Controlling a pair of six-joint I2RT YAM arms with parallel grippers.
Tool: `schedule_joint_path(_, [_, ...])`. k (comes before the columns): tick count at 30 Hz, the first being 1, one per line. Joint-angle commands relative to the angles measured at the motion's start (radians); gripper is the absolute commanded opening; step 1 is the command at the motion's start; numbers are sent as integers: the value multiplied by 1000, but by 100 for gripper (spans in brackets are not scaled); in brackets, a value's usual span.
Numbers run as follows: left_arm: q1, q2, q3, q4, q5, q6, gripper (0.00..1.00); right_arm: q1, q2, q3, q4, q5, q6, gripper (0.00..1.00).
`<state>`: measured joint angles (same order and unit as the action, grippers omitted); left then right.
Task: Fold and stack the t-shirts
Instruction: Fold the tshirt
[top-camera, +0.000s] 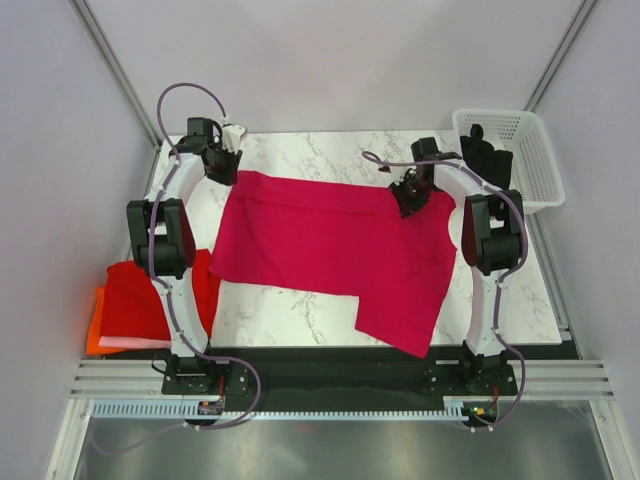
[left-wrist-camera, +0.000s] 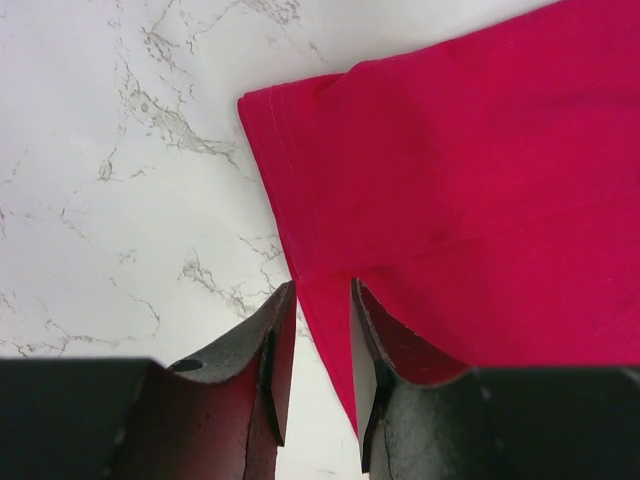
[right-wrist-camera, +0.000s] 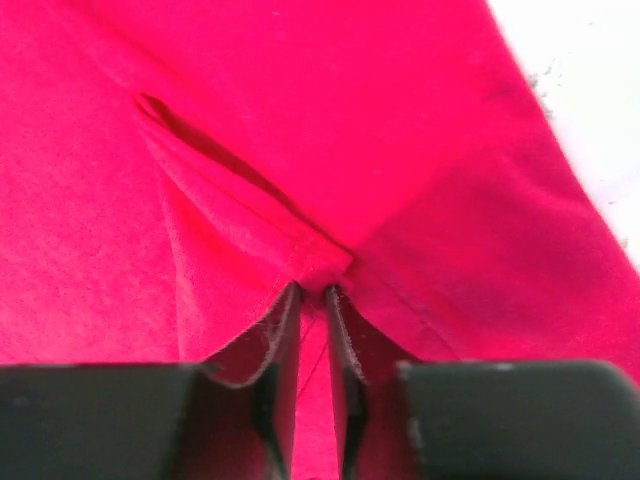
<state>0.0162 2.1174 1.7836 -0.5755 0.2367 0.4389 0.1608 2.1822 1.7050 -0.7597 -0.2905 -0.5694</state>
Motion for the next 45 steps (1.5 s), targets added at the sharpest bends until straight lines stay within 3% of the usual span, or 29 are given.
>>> schedule_joint_path(1, [-4, -65, -13, 8, -14, -5, 35, -12, 19, 39, -10, -47, 14, 21])
schedule_joint_path(9, [-33, -70, -26, 6, -16, -3, 34, 0, -81, -2, -12, -82, 20, 5])
schedule_joint_path(18, [-33, -83, -16, 16, 10, -6, 34, 183, -294, -197, 11, 27, -4, 3])
schedule_joint_path(19, [-32, -82, -13, 14, 9, -6, 34, 222, -306, -227, 11, 36, 5, 5])
schedule_joint_path(20, [-32, -82, -10, 14, 12, -6, 34, 242, -326, -246, 10, 46, 15, 19])
schedule_joint_path(22, [-32, -79, -6, 11, 10, -3, 35, 287, -347, -304, 11, 83, 31, 35])
schedule_joint_path(23, [-32, -76, 2, 8, 9, 0, 35, 290, -373, -323, 17, 93, 28, 52])
schedule_joint_path(24, [-32, -67, 10, 3, 7, 3, 36, 290, -381, -334, 23, 131, 25, 54])
schedule_joint_path(27, [-33, -30, 69, -21, 6, 18, 38, 232, -377, -318, 36, 140, 29, 50])
schedule_joint_path(31, [-38, 79, 233, -121, 6, 24, 40, 62, -297, -153, 43, 131, 74, 49])
schedule_joint_path(35, [-39, 170, 400, -179, 9, 1, 38, -18, -178, -26, 59, 160, 62, 47])
schedule_joint_path(45, [-45, 282, 459, -181, 12, 9, 31, -119, 16, 162, 77, 208, 89, 42])
